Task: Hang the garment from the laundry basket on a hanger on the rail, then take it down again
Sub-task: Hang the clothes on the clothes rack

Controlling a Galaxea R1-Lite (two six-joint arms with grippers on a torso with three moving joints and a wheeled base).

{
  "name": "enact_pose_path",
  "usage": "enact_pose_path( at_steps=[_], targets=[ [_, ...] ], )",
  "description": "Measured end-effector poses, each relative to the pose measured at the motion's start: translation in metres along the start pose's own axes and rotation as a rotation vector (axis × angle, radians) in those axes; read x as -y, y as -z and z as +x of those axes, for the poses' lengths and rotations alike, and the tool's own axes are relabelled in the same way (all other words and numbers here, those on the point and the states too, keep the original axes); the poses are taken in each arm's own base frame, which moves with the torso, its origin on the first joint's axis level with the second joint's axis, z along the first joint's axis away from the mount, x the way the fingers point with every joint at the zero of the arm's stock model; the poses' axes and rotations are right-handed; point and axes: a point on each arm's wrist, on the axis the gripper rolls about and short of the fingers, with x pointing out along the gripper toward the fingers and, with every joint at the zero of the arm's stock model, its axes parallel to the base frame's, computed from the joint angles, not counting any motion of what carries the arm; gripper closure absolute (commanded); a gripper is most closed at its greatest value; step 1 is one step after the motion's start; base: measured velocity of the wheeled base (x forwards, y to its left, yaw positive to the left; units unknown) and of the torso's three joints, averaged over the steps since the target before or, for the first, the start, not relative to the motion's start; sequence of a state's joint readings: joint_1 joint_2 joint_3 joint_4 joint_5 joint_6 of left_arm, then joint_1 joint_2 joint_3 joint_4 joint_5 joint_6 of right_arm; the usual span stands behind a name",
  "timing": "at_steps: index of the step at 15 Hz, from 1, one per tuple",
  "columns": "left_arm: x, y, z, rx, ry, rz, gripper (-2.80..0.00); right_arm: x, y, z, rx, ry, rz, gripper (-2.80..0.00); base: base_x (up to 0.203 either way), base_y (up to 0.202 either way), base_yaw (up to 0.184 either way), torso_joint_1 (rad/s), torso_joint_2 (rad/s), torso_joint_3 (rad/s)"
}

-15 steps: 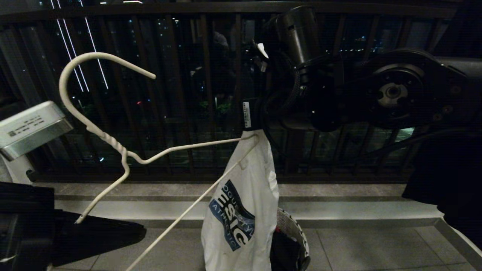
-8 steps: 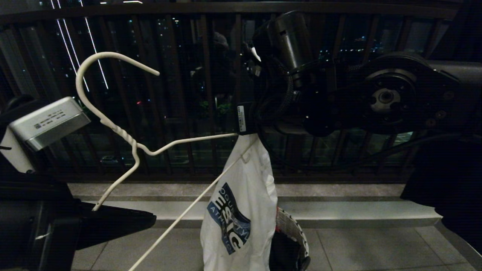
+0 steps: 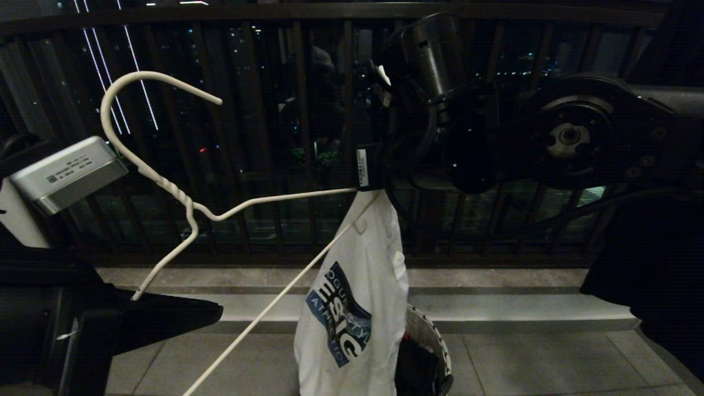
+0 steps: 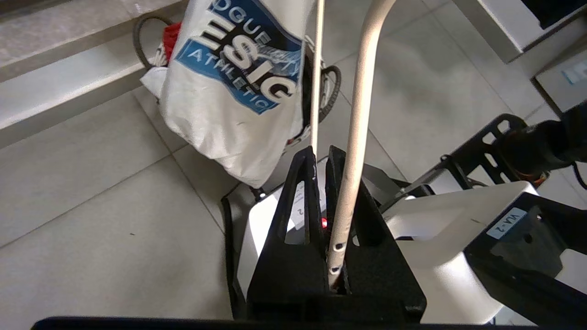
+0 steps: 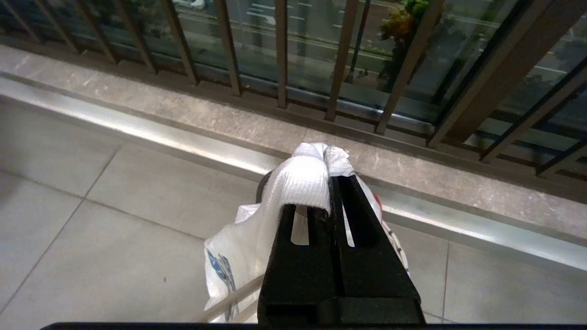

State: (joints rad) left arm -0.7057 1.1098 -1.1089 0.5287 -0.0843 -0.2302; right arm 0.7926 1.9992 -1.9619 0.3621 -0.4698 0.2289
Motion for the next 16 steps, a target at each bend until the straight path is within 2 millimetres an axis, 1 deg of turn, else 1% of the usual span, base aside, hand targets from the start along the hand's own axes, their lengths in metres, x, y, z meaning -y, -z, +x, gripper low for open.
enact_pose_path(
  at_steps=[5, 9, 11, 16],
  targets=[
    [-0.0011, 0.0001, -0.0003, 0.011, -0.045, 0.001, 0.00, 0.0023, -0.0044, -0.0040, 0.015, 0.005, 0.007, 0.00, 0.000, 0.000, 0.000, 0.000, 0.00, 0.000],
    [-0.0027, -0.0011, 0.0053, 0.009, -0.109, -0.001, 0.00, 0.0030, -0.0052, -0.0049, 0.020, 0.017, 0.007, 0.00, 0.000, 0.000, 0.000, 0.000, 0.00, 0.000],
    [-0.0028, -0.0017, 0.0065, 0.007, -0.113, -0.001, 0.00, 0.0031, -0.0051, -0.0049, 0.020, 0.020, 0.002, 0.00, 0.000, 0.000, 0.000, 0.000, 0.00, 0.000],
    [-0.0047, -0.0055, 0.0039, 0.028, -0.134, -0.020, 0.00, 0.0051, -0.0054, -0.0051, 0.022, 0.043, 0.000, 0.00, 0.000, 0.000, 0.000, 0.000, 0.00, 0.000]
  ],
)
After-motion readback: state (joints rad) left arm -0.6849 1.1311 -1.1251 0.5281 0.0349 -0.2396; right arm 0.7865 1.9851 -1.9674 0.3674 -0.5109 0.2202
